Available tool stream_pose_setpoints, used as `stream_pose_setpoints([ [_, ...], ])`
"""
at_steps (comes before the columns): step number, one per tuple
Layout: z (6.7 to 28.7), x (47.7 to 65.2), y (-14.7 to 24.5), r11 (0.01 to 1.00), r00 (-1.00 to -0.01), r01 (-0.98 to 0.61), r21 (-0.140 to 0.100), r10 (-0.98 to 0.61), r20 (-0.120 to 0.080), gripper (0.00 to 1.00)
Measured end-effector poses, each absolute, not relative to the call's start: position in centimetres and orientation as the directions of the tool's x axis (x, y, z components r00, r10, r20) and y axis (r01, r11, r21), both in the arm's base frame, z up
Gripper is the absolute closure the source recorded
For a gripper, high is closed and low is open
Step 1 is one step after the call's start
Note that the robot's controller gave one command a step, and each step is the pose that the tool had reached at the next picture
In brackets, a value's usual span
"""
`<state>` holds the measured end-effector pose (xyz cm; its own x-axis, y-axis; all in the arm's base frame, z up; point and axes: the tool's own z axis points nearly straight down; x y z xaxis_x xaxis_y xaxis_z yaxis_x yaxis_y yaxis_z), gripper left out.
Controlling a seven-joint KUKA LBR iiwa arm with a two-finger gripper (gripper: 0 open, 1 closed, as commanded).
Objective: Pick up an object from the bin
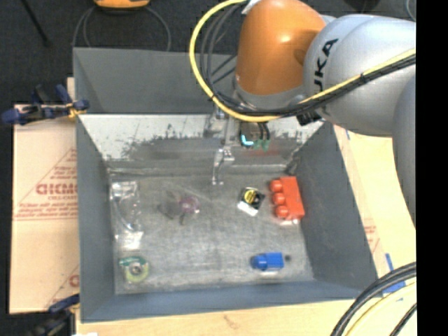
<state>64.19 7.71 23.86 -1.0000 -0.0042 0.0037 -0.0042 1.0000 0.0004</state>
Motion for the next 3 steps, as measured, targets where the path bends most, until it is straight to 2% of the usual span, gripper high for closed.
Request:
stream_pose_setpoints([
  [1,8.4,62.9,9.7,0.997,-0.997,-0.081,-0.001,-0.081,-0.01,0.0],
  [2,10.2,62.7,8.5,0.981,-0.981,-0.192,-0.002,-0.192,-0.009,0.0],
  [3,10.1,62.6,9.2,0.975,-0.975,-0.222,-0.002,-0.222,-0.008,0.0],
])
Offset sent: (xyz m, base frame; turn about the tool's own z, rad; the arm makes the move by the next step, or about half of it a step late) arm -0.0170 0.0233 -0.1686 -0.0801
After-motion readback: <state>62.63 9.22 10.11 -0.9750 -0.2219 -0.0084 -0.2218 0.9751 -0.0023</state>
